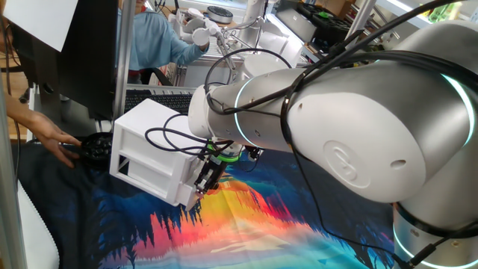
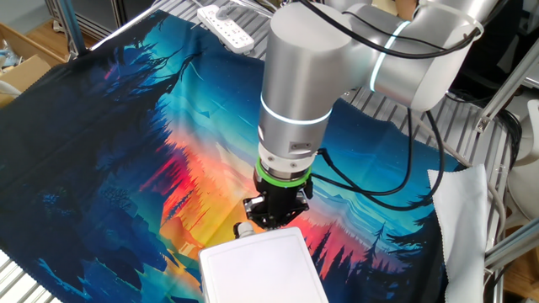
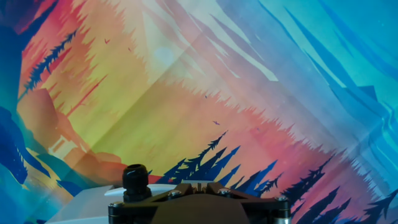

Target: Grasp the handle and close the drawer

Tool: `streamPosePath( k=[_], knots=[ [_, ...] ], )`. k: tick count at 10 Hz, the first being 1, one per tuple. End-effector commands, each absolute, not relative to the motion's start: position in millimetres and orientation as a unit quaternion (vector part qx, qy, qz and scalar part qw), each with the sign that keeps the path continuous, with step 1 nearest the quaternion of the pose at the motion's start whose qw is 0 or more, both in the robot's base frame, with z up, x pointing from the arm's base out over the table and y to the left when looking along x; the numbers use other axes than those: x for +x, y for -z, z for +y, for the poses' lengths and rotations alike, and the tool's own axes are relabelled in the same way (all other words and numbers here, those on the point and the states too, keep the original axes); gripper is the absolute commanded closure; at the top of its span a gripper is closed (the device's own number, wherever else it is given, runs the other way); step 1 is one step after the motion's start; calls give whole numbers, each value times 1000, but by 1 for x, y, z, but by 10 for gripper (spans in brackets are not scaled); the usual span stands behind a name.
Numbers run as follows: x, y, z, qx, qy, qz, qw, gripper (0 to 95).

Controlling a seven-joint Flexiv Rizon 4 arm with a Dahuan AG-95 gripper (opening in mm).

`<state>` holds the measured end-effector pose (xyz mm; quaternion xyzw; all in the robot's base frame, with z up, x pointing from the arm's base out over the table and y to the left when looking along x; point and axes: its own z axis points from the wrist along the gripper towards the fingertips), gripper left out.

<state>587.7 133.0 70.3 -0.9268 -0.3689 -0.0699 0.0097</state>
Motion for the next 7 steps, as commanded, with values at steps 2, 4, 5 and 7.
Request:
streamPosePath(
  k=[2,4,5,7],
  knots=[
    [590,-70,136,-928,68,-367,7,950],
    [590,-69,137,-928,69,-367,8,950],
    [590,-69,138,-927,69,-368,8,950],
    [592,-69,139,-928,69,-367,8,950]
  ],
)
